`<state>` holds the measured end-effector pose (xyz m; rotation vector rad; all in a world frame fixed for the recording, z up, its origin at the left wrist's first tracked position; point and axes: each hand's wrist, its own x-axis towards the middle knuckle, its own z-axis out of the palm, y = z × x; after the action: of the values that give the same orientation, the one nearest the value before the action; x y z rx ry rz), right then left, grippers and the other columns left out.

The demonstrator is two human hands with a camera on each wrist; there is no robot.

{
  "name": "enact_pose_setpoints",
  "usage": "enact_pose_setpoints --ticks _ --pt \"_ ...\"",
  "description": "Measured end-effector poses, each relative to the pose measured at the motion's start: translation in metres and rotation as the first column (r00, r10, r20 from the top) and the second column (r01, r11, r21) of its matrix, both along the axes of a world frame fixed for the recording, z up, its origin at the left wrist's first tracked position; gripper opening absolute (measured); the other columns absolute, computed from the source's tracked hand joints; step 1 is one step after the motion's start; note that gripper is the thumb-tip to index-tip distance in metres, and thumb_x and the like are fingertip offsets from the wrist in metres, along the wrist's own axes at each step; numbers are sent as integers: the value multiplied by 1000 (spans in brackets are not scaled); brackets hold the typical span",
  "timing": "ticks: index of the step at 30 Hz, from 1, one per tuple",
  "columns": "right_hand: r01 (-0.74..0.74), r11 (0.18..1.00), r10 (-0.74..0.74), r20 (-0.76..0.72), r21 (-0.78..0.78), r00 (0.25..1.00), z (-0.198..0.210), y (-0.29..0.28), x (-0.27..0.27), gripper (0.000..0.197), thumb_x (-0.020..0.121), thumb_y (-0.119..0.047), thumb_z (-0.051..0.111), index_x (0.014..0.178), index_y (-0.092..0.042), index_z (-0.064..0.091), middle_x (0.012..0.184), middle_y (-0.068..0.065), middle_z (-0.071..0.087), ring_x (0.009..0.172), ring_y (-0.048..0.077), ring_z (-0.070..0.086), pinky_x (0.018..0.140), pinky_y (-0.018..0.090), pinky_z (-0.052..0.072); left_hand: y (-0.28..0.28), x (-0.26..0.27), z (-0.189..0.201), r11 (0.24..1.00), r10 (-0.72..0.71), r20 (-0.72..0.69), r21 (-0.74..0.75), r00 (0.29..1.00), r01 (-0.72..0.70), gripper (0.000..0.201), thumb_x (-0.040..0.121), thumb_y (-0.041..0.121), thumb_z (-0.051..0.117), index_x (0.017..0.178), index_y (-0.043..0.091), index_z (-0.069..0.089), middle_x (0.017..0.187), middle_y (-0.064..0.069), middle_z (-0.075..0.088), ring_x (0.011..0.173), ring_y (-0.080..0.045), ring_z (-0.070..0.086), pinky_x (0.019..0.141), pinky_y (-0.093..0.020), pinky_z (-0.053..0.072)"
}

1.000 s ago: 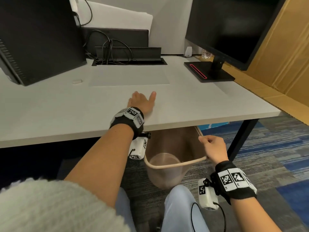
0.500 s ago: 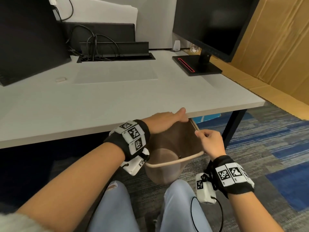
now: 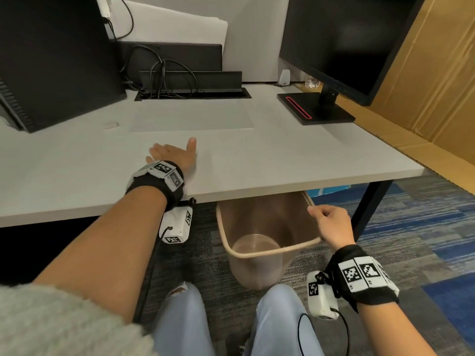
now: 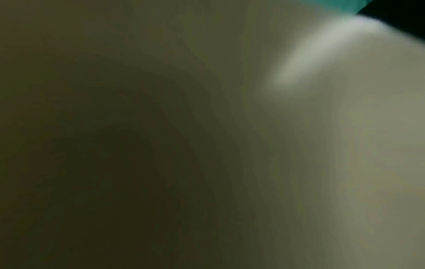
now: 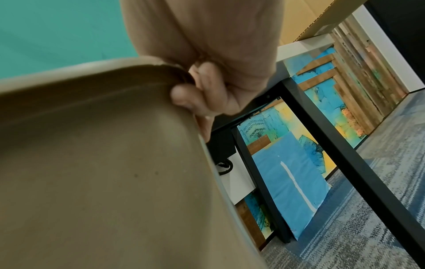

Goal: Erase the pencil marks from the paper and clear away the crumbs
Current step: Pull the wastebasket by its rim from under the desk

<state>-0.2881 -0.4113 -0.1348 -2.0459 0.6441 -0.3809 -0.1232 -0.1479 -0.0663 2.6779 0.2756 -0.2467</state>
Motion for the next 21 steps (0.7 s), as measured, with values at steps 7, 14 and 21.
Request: enact_pose_setpoints --ticks 7,14,21 --pt "33 999 -33 1 8 999 2 -18 -2 24 91 -17 57 88 3 68 94 18 68 98 30 61 81 29 40 -66 1 7 960 -278 -54 -34 959 277 84 92 64 9 150 4 0 158 -9 -10 146 -24 -10 117 -41 -6" --pt "65 998 -66 11 10 998 -2 -37 -10 36 90 -18 58 87 18 62 95 34 64 97 43 58 79 36 44 -130 -10 14 860 -511 -66 -57 857 508 76 95 59 6 150 6 1 158 -6 -9 146 -19 -9 117 -38 -7" --pt "54 998 -53 -21 15 998 -4 -46 -13 37 91 -19 57 84 18 59 69 18 53 67 27 48 60 27 35 -173 -26 18 707 -707 -74 -75 703 703 64 99 49 4 152 14 3 159 0 -5 146 -14 -5 118 -36 -5"
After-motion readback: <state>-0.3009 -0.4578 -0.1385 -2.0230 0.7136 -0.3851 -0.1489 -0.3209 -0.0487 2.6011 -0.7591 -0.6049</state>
